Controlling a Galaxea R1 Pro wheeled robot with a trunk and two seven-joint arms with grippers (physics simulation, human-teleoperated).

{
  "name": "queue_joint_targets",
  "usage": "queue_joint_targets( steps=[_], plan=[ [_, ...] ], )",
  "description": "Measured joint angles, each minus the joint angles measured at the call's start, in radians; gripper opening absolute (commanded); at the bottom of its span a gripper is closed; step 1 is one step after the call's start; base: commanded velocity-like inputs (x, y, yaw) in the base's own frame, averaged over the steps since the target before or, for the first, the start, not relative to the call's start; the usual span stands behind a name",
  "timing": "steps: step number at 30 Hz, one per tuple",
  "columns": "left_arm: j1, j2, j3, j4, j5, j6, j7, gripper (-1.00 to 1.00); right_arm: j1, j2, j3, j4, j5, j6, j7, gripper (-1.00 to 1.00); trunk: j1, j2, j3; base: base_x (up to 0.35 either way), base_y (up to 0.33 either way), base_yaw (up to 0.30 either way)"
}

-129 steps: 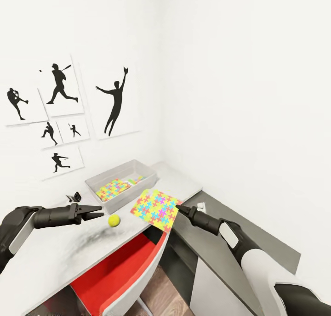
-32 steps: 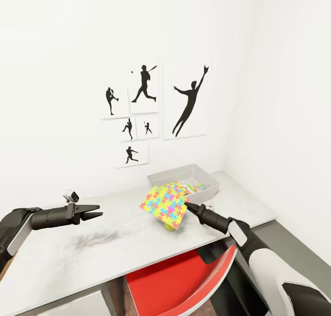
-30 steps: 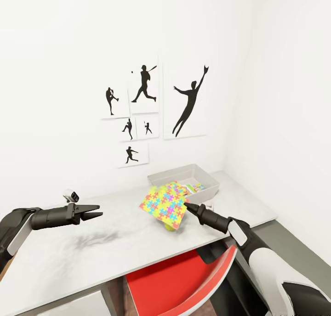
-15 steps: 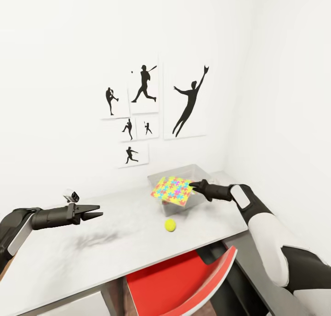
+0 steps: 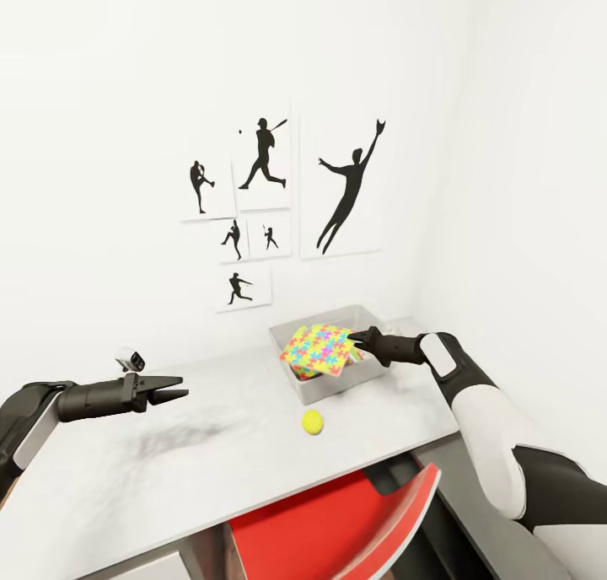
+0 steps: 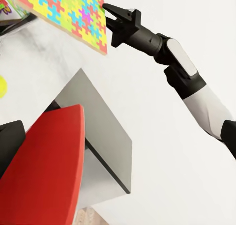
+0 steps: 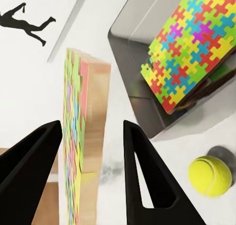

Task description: Put all the toys in the child's room - the three board games (two on the bed and one on the table), the two jigsaw puzzles on the table, and the tennis ball on the table - inside the toy box on the table in the child's room.

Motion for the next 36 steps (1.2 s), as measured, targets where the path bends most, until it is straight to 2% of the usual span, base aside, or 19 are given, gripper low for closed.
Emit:
queue_joint_targets(
  steps=[10, 16, 36],
  plan=[
    [0.0, 0.0, 0.0, 0.0, 0.001, 0.0, 0.0, 1.0, 0.001, -0.01, 0.0, 0.0, 0.001, -0.001, 0.001, -1.0, 0.0, 0.0, 0.0, 0.174, 0.0, 0.0],
    [0.0, -0.001, 0.0, 0.0, 0.001, 0.0, 0.0, 1.0, 0.002, -0.014, 0.0, 0.0, 0.0, -0.001, 0.002, -1.0, 0.0, 0.0, -0.002, 0.035, 0.0, 0.0],
    [0.0, -0.004, -0.001, 0.0, 0.0, 0.0, 0.001, 1.0, 0.002, -0.017, 0.0, 0.001, 0.002, 0.0, 0.001, -1.0, 0.0, 0.0, -0.033, 0.134, -0.01, 0.0]
  ],
)
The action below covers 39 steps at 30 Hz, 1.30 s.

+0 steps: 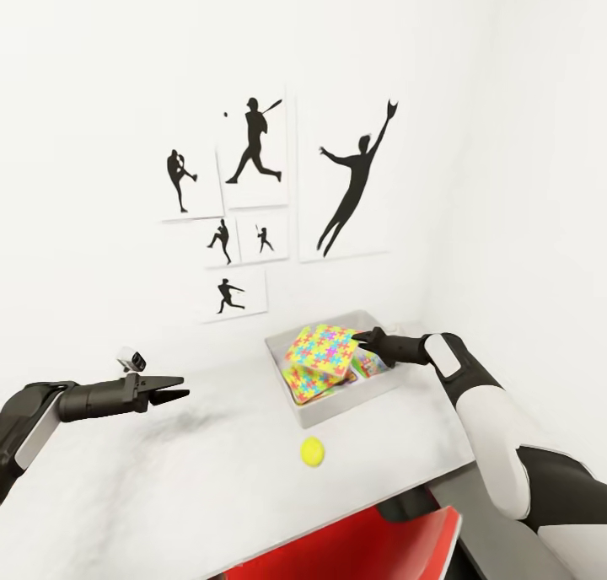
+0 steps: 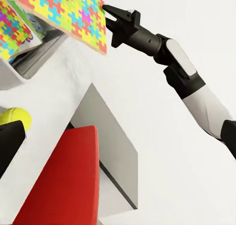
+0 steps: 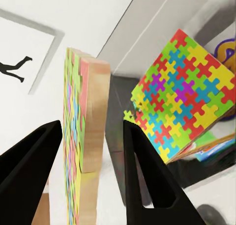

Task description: Put all the toys in the child's room - the three board games (two on the bed and one on the table), the two jigsaw puzzles on the table, and the tennis ball on the table - inside the toy box on the table in the child's room.

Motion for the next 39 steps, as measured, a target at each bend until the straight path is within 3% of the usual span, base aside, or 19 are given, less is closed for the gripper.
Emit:
queue_joint_targets(
  steps=[13, 21, 39],
  plan=[
    [0.0, 0.0, -0.001, 0.0, 0.0, -0.002, 0.0, 1.0, 0.0, -0.001, 0.0, -0.001, 0.0, -0.006, 0.0, -1.0, 0.0, 0.0, -0.004, 0.17, -0.005, 0.003],
    [0.0, -0.001, -0.001, 0.0, 0.001, -0.009, 0.0, 1.0, 0.0, -0.002, 0.001, -0.001, 0.0, -0.004, 0.0, -1.0, 0.0, 0.0, -0.004, 0.103, -0.002, 0.157],
    [0.0, -0.003, -0.001, 0.0, 0.0, -0.009, -0.001, 1.0, 0.0, -0.003, 0.002, -0.001, 0.001, -0.004, -0.001, -1.0, 0.0, 0.0, -0.004, 0.038, -0.013, 0.009]
  ],
)
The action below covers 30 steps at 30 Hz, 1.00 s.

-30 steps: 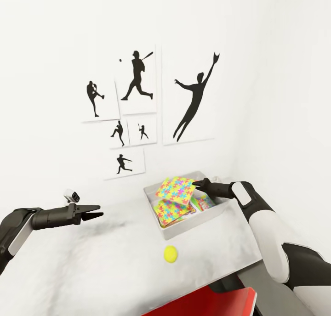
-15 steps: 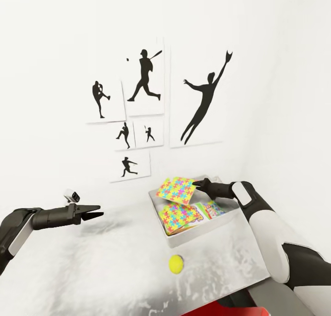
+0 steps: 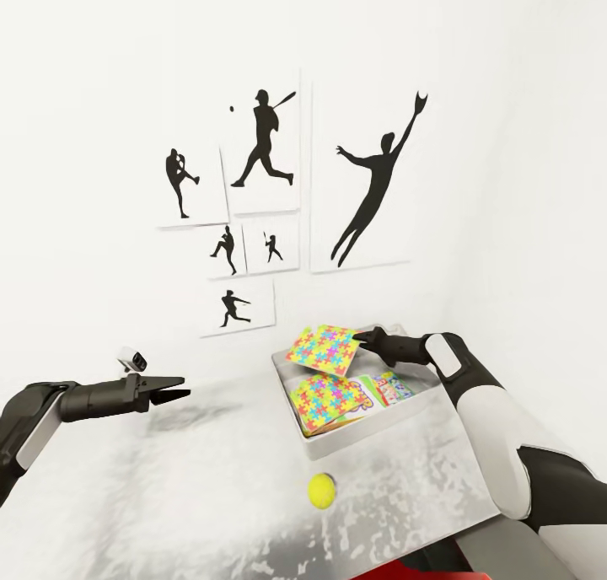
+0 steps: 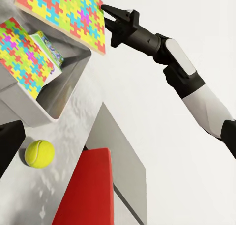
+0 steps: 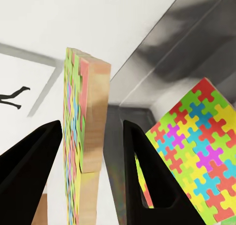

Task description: Put all the toys in the child's room - the three board games (two on the bed and one on the table), the two jigsaw puzzles on the table, and the tennis ball on the table - inside the toy box on the table in the child's room.

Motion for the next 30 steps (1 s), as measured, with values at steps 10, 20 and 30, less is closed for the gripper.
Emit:
queue_joint_targets(
  steps=[10, 20, 30],
  plan=[
    [0.0, 0.0, 0.0, 0.0, 0.0, 0.0, 0.0, 1.0, -0.002, 0.002, 0.0, -0.001, 0.01, 0.004, -0.001, -1.0, 0.0, 0.0, 0.0, 0.0, 0.0, 0.0],
    [0.0, 0.001, 0.0, 0.0, 0.0, 0.0, 0.0, 1.0, -0.031, -0.01, 0.007, 0.001, 0.014, 0.02, -0.076, -1.0, 0.0, 0.0, 0.0, 0.0, 0.0, 0.0],
    [0.0, 0.003, 0.0, 0.0, 0.0, 0.0, -0.002, 1.0, -0.036, -0.079, 0.045, -0.001, 0.013, 0.134, -0.085, -1.0, 0.0, 0.0, 0.0, 0.0, 0.0, 0.0]
  ],
)
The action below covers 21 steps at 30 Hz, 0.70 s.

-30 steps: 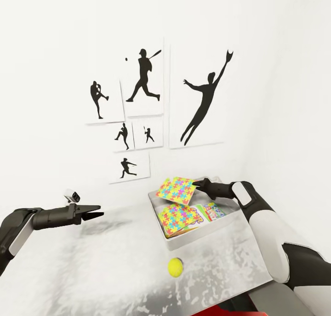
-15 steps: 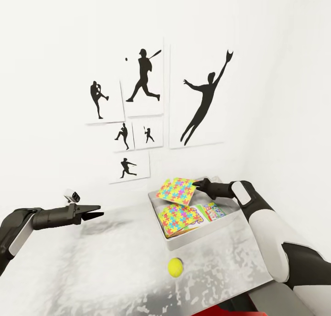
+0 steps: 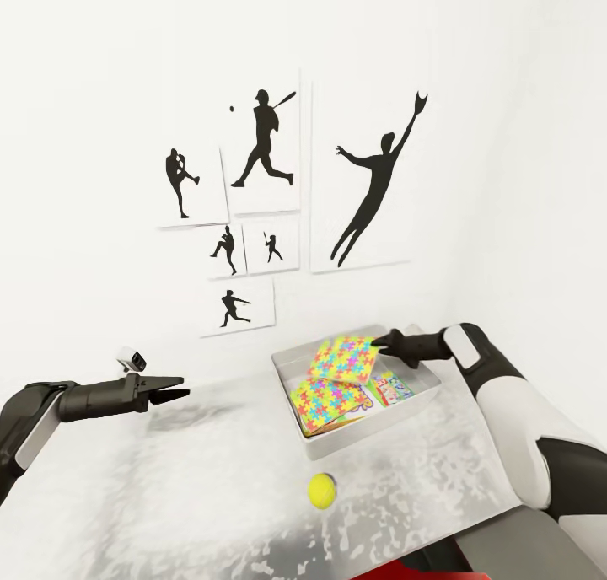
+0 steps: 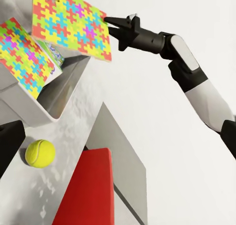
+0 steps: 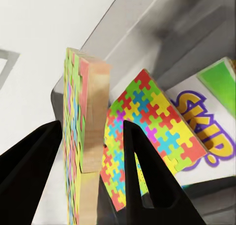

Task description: Put all the toys in the child's room - the three board games (two on the bed and one on the table), the two jigsaw puzzles on the table, and the tennis ball on the table - inside the toy box on the table in the child's room.

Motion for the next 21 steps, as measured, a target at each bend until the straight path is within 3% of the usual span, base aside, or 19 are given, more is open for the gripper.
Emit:
queue_joint_targets(
  steps=[8, 14, 21],
  plan=[
    [0.0, -0.001, 0.0, 0.0, 0.001, 0.0, 0.0, 1.0, 0.004, 0.0, 0.092, 0.0, -0.003, 0.004, 0.003, -1.0, 0.0, 0.0, 0.0, 0.0, 0.0, 0.0],
    [0.0, 0.0, 0.0, 0.0, 0.002, 0.0, 0.0, 1.0, 0.005, 0.003, 0.16, 0.0, -0.003, 0.006, 0.044, -1.0, 0.0, 0.0, 0.0, 0.0, 0.0, 0.0],
    [0.0, 0.0, 0.0, 0.0, 0.002, 0.0, 0.0, 1.0, 0.008, 0.002, 0.185, 0.0, 0.001, 0.004, 0.062, -1.0, 0.0, 0.0, 0.0, 0.0, 0.0, 0.0]
  ],
)
